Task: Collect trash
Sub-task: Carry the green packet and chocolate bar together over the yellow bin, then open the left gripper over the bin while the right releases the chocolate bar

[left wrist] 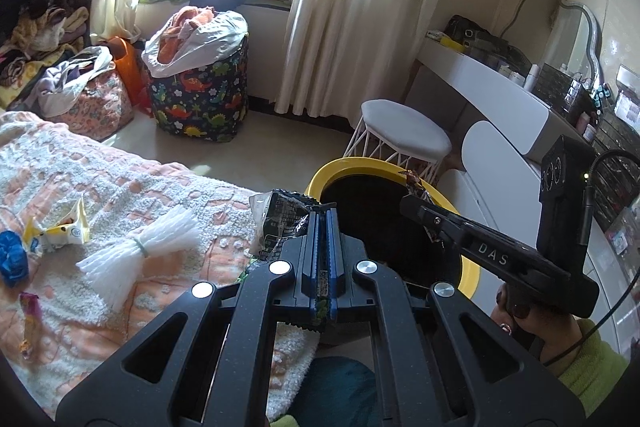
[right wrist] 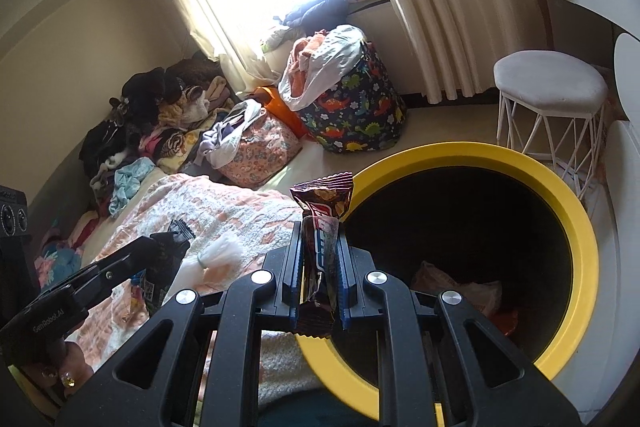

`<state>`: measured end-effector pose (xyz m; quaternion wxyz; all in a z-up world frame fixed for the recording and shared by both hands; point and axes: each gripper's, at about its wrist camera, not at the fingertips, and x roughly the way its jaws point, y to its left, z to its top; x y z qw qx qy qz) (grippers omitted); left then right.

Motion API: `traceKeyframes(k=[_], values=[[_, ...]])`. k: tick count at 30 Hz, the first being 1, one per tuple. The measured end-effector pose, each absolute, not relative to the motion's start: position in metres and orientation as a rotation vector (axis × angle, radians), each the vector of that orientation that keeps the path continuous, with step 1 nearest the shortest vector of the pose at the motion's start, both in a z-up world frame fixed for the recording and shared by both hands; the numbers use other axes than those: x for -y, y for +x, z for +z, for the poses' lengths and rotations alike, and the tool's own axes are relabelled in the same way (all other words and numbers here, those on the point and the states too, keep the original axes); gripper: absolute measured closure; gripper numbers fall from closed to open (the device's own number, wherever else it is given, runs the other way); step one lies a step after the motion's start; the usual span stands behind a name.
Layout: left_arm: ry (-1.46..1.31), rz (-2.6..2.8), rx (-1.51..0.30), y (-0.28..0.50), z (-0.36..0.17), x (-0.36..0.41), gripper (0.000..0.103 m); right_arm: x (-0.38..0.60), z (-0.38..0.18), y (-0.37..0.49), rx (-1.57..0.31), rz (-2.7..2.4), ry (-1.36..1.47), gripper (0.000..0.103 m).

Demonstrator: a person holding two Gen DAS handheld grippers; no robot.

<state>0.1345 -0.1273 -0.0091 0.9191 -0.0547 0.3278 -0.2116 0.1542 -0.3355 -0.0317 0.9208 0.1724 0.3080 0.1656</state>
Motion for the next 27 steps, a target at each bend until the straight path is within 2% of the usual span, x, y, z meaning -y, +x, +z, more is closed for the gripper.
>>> traceKeyframes(k=[27], values=[[-0.081,-0.598,-0.763,0.153,-0.043,0.202,0.102,0.406,-0.063,0.167,-0.649,0.146,0.475,0.089]])
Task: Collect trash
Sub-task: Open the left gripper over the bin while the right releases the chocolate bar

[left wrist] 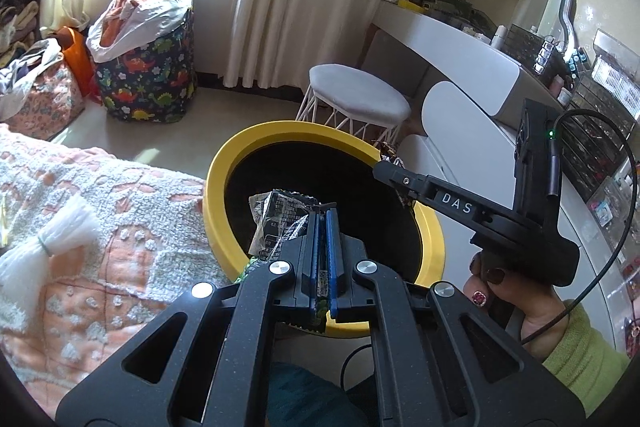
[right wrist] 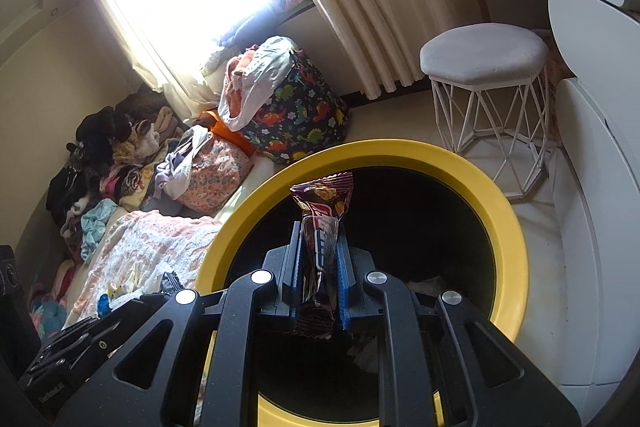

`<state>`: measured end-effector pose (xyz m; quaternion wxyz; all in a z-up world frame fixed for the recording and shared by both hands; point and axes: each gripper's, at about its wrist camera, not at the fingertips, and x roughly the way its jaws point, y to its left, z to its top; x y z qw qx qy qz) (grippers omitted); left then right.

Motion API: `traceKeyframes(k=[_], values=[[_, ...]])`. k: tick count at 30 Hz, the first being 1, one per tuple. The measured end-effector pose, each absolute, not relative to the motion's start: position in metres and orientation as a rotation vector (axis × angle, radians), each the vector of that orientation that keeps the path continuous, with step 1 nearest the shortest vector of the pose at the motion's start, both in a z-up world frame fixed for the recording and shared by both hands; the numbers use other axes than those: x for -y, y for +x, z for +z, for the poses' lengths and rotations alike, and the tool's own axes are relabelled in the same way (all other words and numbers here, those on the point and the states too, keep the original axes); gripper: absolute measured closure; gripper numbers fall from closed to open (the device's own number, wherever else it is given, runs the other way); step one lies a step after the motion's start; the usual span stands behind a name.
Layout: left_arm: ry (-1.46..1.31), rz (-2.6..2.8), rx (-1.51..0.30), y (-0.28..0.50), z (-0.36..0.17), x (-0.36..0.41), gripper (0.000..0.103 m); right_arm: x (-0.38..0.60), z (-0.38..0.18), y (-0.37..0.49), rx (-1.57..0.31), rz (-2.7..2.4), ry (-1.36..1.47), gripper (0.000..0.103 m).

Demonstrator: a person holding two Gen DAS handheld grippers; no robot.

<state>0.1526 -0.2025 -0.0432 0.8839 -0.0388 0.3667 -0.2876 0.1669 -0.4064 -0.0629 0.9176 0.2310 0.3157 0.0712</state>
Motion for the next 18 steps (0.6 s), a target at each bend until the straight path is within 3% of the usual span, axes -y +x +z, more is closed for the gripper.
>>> traceKeyframes(k=[11,13,15,16,18], values=[[-0.062,-0.613,-0.765,0.177,-0.056,0.226,0.1,0.426,-0.074,0.17,-0.658,0.1,0.526,0.086],[-0.082,-0.592,-0.77,0.181,-0.057,0.221,0.085,0.427,-0.074,0.17,-0.659,0.104,0.531,0.08],[-0.096,-0.566,-0.754,0.18,-0.054,0.214,0.052,0.426,-0.074,0.17,-0.654,0.103,0.533,0.064],[-0.103,-0.561,-0.744,0.18,-0.052,0.211,0.048,0.426,-0.074,0.17,-0.649,0.104,0.537,0.059],[-0.106,-0.541,-0.722,0.177,-0.048,0.203,0.035,0.423,-0.072,0.17,-0.644,0.113,0.532,0.058]])
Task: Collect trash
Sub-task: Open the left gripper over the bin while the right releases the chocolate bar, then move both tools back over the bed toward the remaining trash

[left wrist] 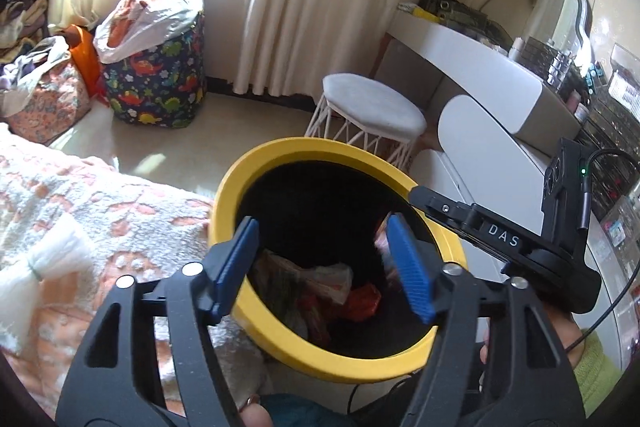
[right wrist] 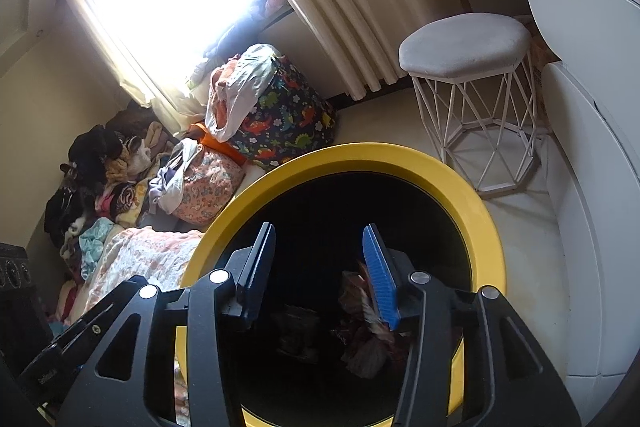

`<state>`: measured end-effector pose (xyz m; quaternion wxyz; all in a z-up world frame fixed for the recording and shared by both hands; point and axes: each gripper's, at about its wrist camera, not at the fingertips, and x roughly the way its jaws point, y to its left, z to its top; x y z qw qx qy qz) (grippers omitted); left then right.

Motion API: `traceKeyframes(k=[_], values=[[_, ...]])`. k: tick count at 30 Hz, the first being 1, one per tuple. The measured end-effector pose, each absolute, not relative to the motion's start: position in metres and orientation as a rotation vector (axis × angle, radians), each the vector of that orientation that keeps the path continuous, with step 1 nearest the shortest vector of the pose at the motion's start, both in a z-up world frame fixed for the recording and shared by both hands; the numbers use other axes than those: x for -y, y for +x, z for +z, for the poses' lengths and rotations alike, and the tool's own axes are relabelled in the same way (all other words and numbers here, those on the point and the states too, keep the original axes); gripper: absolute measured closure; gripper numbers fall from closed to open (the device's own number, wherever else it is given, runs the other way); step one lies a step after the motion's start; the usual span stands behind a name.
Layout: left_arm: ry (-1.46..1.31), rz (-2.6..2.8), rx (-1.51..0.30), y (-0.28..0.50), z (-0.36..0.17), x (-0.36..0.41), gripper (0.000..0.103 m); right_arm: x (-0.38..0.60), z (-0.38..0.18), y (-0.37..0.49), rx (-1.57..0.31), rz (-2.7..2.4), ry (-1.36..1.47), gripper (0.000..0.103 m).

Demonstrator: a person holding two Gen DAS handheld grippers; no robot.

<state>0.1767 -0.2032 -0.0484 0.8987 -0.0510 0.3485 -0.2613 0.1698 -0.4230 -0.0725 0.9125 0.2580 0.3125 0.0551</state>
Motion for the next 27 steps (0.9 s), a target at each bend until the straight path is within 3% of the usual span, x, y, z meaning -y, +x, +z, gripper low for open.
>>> traceKeyframes(k=[5,27], values=[[-0.108,-0.495,-0.677,0.167,-0.04,0.183,0.02,0.409,-0.065,0.168,-0.632,0.133,0.493,0.051],[-0.138,-0.236,-0.578,0.139,-0.025,0.076,0.02,0.292,-0.035,0.161,-0.626,0.333,0.306,0.04]])
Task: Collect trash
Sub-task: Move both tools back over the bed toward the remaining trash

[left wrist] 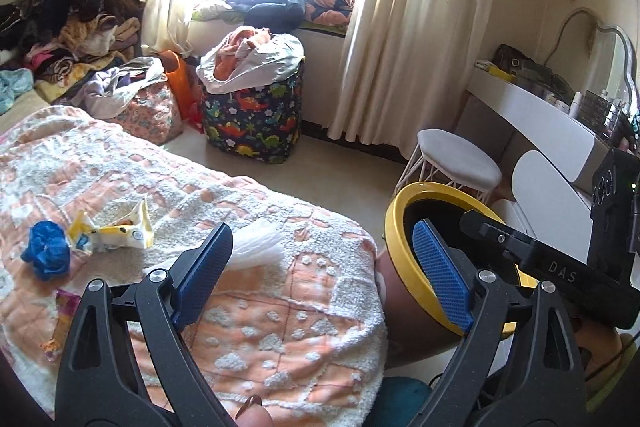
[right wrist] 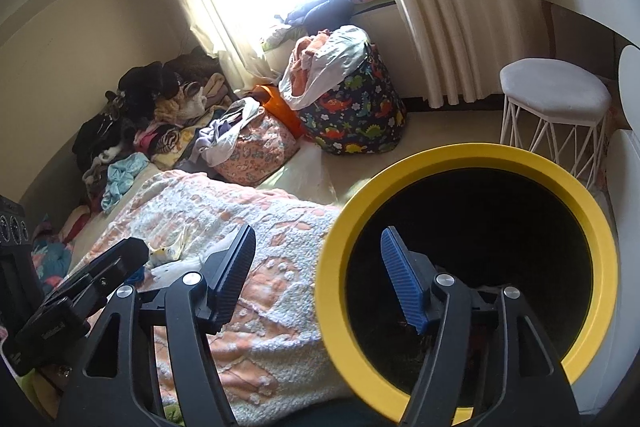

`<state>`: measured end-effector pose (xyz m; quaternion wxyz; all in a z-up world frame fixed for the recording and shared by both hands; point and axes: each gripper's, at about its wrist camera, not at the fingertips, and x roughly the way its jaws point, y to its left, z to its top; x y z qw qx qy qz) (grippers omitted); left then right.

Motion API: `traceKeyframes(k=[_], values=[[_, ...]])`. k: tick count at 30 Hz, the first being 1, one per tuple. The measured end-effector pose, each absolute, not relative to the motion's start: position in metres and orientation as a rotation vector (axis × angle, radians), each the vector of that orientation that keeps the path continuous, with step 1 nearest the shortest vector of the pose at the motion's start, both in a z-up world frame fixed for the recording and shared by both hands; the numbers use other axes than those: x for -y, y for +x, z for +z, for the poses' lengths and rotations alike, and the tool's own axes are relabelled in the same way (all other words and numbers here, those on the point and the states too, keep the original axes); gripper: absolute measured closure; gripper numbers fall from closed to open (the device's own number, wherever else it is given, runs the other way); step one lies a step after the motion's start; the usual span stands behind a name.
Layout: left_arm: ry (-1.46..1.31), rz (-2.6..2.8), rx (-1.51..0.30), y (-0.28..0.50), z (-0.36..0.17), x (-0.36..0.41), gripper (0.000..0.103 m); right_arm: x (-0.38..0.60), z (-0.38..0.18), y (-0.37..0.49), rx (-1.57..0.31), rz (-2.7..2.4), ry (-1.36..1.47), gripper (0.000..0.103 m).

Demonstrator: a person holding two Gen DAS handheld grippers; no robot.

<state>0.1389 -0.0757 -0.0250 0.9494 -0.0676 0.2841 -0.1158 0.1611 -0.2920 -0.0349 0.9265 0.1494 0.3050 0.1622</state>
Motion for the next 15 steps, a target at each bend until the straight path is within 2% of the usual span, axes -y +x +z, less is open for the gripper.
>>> traceKeyframes(k=[4,5,15], values=[[-0.141,-0.196,-0.572,0.134,-0.027,0.056,0.019,0.27,-0.033,0.162,-0.639,0.364,0.272,0.038],[-0.143,-0.185,-0.572,0.134,-0.027,0.051,0.012,0.264,-0.033,0.163,-0.643,0.371,0.264,0.038],[-0.18,-0.082,-0.58,0.127,-0.034,0.001,0.011,0.208,-0.041,0.173,-0.699,0.434,0.172,0.035]])
